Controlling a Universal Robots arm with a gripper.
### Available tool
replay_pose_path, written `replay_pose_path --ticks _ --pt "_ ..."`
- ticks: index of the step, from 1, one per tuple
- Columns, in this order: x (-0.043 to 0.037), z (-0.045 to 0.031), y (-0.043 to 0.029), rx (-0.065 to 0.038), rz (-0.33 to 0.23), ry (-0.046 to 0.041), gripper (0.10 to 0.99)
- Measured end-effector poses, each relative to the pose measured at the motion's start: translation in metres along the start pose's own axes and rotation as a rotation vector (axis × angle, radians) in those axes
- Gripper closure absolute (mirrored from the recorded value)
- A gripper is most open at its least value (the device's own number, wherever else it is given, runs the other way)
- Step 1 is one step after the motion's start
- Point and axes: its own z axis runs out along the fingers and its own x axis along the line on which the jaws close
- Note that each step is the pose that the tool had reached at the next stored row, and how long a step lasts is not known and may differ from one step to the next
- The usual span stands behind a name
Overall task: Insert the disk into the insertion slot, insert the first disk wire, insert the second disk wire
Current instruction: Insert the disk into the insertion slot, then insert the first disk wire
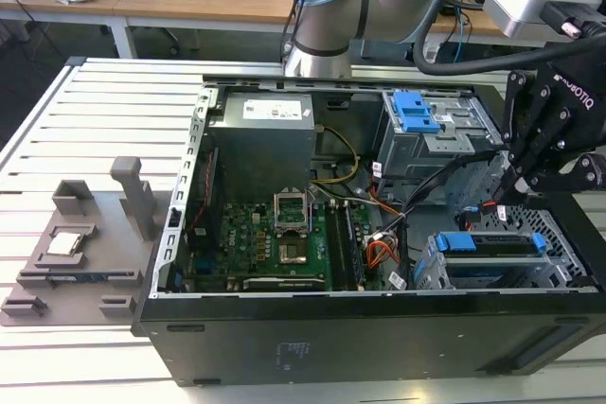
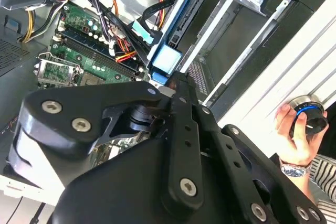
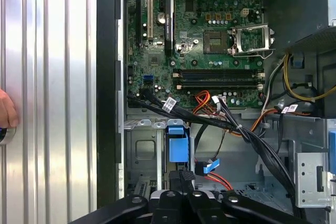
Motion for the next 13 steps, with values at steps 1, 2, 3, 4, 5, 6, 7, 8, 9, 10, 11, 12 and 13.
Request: replay_pose_path --ticks 1,2,3,4,5,6,7,8,9,10,11,12,13 --pt "0.0 0.0 0.0 0.0 0.0 0.0 0.98" --pt "0.0 0.0001 0.0 0.0 0.0 0.0 0.98" --pt "0.0 0.0001 0.0 0.0 0.0 0.0 0.98" --pt "0.0 0.0002 0.0 0.0 0.0 0.0 0.98" --pt "0.0 0.0002 0.0 0.0 0.0 0.0 0.98" --pt "0.0 0.0003 0.0 0.0 0.0 0.0 0.98" --pt "0.0 0.0008 0.0 0.0 0.0 -0.0004 0.98" --pt "0.0 0.003 -0.0002 0.0 0.0 -0.0002 0.98" --pt "0.0 0.0056 -0.0004 0.0 0.0 -0.0001 0.98" --pt "-0.0001 0.0086 -0.0017 0.0 0.0 -0.0001 0.98" --pt "-0.0012 0.0106 -0.0076 0.0 0.0 0.0001 0.98" --pt "-0.004 0.0113 -0.0125 0.0 0.0 0.0009 0.98" --pt "-0.0094 0.0125 -0.0183 0.0 0.0 0.0011 0.98"
